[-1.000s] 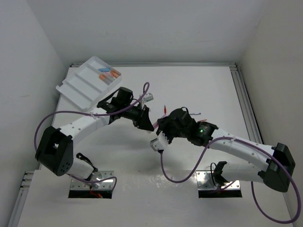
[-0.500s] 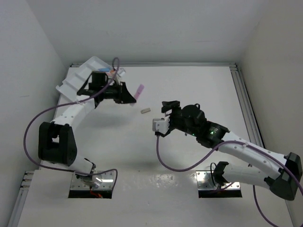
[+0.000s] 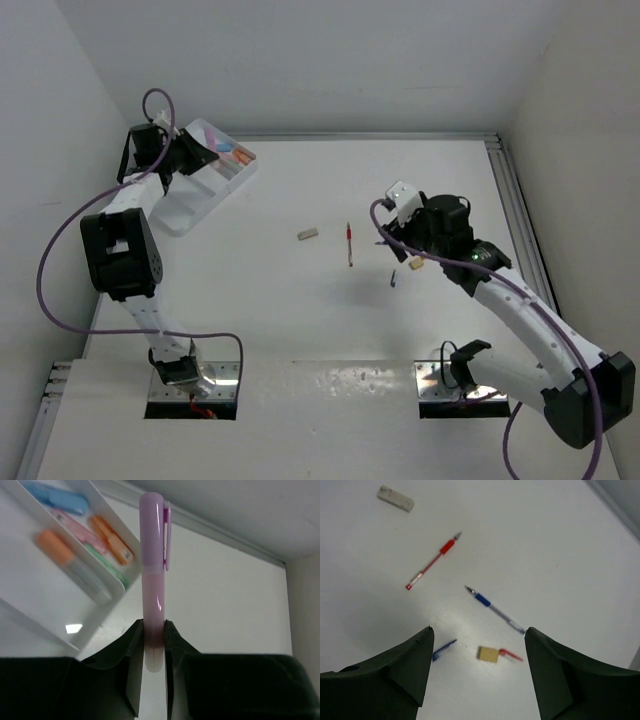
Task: Sort the stationery into containers
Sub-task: Place the pen in the storage box.
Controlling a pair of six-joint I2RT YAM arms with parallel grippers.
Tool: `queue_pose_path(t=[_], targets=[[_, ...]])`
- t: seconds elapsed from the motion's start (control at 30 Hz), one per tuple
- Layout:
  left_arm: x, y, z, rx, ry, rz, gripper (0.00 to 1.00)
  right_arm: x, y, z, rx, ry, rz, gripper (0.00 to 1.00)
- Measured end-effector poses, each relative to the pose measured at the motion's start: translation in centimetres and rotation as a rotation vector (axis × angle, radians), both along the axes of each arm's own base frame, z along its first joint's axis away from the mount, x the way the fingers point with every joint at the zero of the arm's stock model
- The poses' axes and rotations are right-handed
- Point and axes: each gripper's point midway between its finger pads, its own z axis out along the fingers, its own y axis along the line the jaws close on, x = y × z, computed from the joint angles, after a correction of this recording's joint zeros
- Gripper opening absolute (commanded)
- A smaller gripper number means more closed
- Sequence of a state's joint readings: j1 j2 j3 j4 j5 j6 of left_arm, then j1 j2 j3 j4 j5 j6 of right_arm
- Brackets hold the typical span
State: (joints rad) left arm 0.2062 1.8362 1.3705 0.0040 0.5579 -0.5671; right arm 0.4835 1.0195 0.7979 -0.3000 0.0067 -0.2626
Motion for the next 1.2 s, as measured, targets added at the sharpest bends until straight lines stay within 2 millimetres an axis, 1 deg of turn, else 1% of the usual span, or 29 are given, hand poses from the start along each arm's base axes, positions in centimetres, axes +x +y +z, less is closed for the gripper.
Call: queue_pose_path(t=[0.1, 0.13, 0.27, 0.4, 0.5, 0.53, 0.6, 0.63, 0.67, 0.7, 0.8, 0.9, 0.97, 1.03, 1.07, 1.1, 1.17, 1.2], targets=[[3.3, 2.4, 0.1, -0.005, -0.023, 0.070, 0.00, 0.1, -2.4, -1.2, 0.077, 0.095, -0.125, 0.70], [4.0, 3.2, -0.1, -0.003, -0.027, 0.097, 0.00, 0.1, -3.2, -1.5, 0.103, 0.124, -0.167, 0.70], [4.7, 5.5, -2.4, -0.010, 0.017, 0.190, 0.00, -0.2, -5.0, -2.6, 0.180, 0.214, -0.268, 0.70], [5.0, 6.7, -5.2, -0.023, 0.068, 0.233, 0.06, -0.5, -5.7, -3.4, 0.228, 0.278, -0.315, 0.69], [5.5, 6.9, -6.7, -0.027, 0.093, 0.243, 0.16, -0.7, -5.6, -4.3, 0.243, 0.328, -0.329, 0.69], [5.8, 7.0, -7.0, -0.026, 0.095, 0.245, 0.24, -0.8, -5.7, -4.6, 0.245, 0.346, -0.335, 0.69], [6.4, 7.2, -7.2, -0.021, 0.092, 0.248, 0.31, -1.0, -5.6, -5.1, 0.248, 0.374, -0.343, 0.69], [6.6, 7.2, -7.1, -0.019, 0.088, 0.249, 0.40, -1.0, -5.6, -5.3, 0.249, 0.384, -0.346, 0.69], [6.8, 7.3, -7.0, -0.016, 0.082, 0.250, 0.47, -1.1, -5.6, -5.5, 0.250, 0.393, -0.347, 0.69], [7.1, 7.4, -6.8, -0.015, 0.075, 0.250, 0.62, -1.2, -5.6, -5.7, 0.253, 0.401, -0.349, 0.69], [7.7, 7.6, -6.1, -0.009, 0.050, 0.250, 0.74, -1.3, -5.6, -6.0, 0.252, 0.418, -0.354, 0.69], [8.0, 7.5, -5.5, -0.009, 0.033, 0.242, 0.76, -1.3, -5.6, -6.3, 0.248, 0.428, -0.356, 0.69], [7.9, 7.4, -5.4, -0.005, 0.029, 0.228, 0.76, -1.2, -5.6, -6.5, 0.241, 0.435, -0.356, 0.68], [7.8, 7.2, -5.2, 0.003, 0.021, 0.208, 0.74, -0.9, -5.7, -6.5, 0.231, 0.438, -0.354, 0.66], [7.6, 7.1, -5.1, 0.010, 0.019, 0.198, 0.73, -0.8, -5.7, -6.6, 0.224, 0.442, -0.354, 0.63], [7.3, 6.9, -4.8, 0.021, 0.015, 0.185, 0.71, -0.5, -5.7, -6.5, 0.215, 0.443, -0.353, 0.61], [6.4, 6.3, -3.8, 0.061, 0.004, 0.144, 0.70, 0.3, -5.7, -6.2, 0.204, 0.446, -0.354, 0.58], [5.8, 5.9, -2.8, 0.090, -0.008, 0.119, 0.70, 0.6, -5.7, -6.1, 0.201, 0.447, -0.354, 0.58]])
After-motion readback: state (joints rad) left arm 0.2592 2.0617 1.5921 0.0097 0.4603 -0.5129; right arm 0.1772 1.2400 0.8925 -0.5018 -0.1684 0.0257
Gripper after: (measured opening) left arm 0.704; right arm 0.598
